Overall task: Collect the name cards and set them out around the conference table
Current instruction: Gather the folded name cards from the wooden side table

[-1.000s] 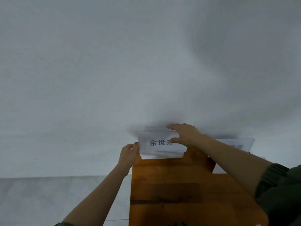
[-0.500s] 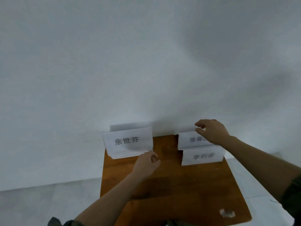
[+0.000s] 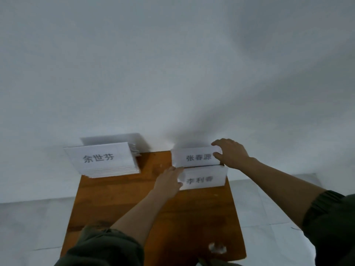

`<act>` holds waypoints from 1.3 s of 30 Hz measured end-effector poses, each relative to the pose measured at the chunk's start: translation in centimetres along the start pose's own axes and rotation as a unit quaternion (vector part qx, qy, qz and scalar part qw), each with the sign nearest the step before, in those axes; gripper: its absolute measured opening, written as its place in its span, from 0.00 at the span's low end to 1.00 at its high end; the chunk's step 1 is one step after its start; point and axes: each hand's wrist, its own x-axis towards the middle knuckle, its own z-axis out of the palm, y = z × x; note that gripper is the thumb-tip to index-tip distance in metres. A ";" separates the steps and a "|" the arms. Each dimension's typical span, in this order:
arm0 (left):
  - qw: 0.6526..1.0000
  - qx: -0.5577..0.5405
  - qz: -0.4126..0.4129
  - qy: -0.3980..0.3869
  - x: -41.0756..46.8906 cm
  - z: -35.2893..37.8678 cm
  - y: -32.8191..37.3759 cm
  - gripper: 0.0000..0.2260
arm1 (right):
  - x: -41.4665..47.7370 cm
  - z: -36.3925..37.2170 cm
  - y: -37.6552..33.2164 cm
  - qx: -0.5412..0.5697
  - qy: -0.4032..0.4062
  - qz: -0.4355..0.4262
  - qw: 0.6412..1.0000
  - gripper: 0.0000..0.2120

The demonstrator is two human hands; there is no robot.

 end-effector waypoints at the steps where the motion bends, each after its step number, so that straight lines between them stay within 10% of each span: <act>1: 1.000 0.003 -0.001 0.012 -0.3 0.3 0.3 0.22 | 0.5 0.1 0.2 -0.006 -0.008 -0.013 1.000 0.22; 17: 0.998 -0.034 -0.050 -0.031 -8.4 1.2 -0.4 0.16 | 4.3 4.7 -1.8 -0.108 -0.085 -0.059 0.989 0.25; 39: 0.973 -0.112 -0.042 0.199 -16.5 -22.0 -15.8 0.17 | 2.1 2.5 -9.2 -0.026 -0.064 -0.065 0.995 0.18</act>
